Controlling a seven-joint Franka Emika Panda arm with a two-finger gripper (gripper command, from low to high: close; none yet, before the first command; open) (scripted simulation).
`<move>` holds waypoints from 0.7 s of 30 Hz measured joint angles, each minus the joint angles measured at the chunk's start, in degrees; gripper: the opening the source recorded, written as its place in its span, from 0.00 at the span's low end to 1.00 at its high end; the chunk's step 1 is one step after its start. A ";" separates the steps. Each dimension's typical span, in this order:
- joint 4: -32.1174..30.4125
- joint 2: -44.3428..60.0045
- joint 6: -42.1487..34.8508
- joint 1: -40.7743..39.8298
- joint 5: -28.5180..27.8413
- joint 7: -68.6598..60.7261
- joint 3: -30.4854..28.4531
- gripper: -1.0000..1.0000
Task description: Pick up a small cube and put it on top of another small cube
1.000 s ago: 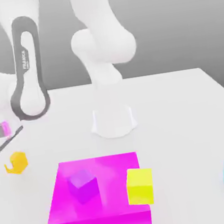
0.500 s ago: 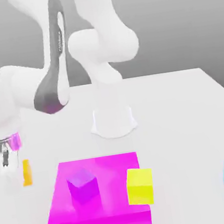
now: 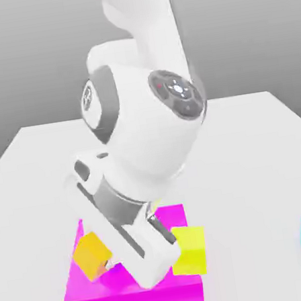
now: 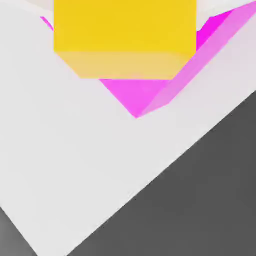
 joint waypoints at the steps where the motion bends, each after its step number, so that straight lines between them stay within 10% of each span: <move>1: 0.44 0.11 -0.58 1.64 -0.64 1.48 1.25 0.00; 12: 0.71 1.41 3.93 15.10 5.35 16.96 14.68 0.00; 21: -7.82 -1.55 18.27 13.39 24.03 20.23 19.77 0.00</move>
